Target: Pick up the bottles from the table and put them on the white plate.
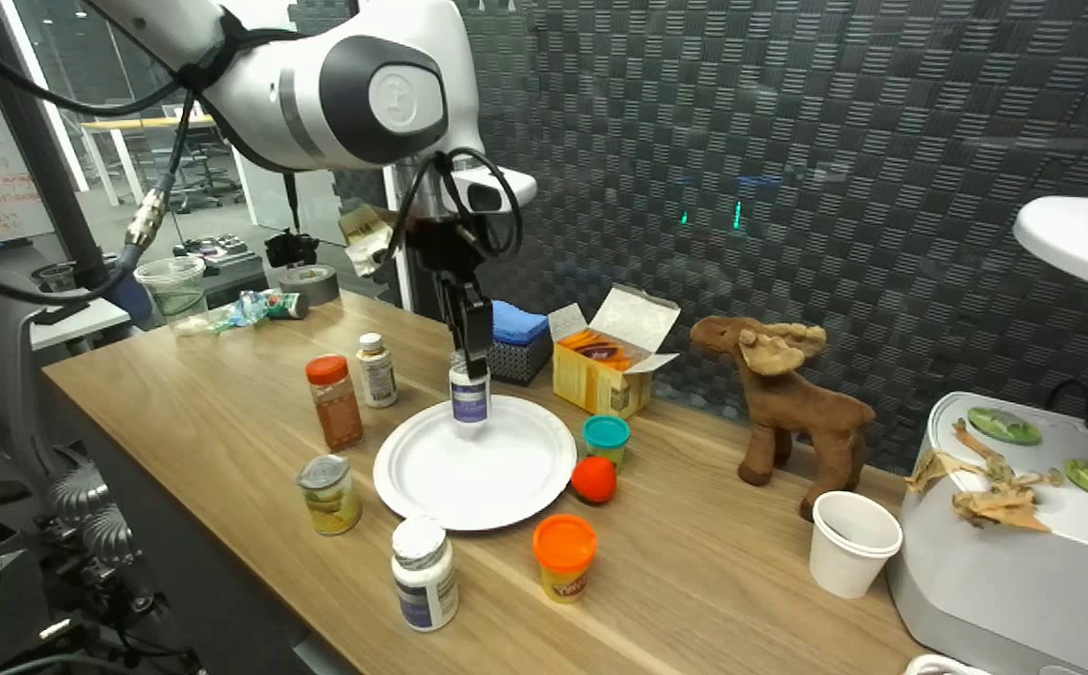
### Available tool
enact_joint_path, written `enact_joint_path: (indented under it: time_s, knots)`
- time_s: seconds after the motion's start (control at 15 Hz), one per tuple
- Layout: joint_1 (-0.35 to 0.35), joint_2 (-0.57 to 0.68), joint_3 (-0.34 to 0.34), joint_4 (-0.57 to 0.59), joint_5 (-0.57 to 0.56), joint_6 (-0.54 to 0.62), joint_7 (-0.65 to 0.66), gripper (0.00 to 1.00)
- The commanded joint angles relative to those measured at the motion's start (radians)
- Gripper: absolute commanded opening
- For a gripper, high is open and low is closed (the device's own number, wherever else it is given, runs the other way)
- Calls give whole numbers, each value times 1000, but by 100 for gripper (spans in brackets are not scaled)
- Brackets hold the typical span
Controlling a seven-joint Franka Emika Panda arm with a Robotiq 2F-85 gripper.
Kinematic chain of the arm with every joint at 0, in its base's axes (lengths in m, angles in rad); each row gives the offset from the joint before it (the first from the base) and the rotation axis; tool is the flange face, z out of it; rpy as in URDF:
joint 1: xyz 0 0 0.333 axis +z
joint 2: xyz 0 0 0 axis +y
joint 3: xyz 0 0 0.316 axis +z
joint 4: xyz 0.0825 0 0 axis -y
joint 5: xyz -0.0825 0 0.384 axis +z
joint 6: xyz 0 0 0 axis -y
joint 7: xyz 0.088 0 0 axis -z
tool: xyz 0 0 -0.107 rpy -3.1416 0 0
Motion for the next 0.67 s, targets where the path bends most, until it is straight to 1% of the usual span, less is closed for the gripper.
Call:
enact_joint_path:
  time_s: [0.0, 0.27, 0.6]
  knots:
    - [-14, 28, -17, -10, 1, 54, 14, 19]
    - [-24, 55, -34, -12, 19, 109, 27, 19]
    - [-26, 56, -50, -19, 29, 157, 56, 19]
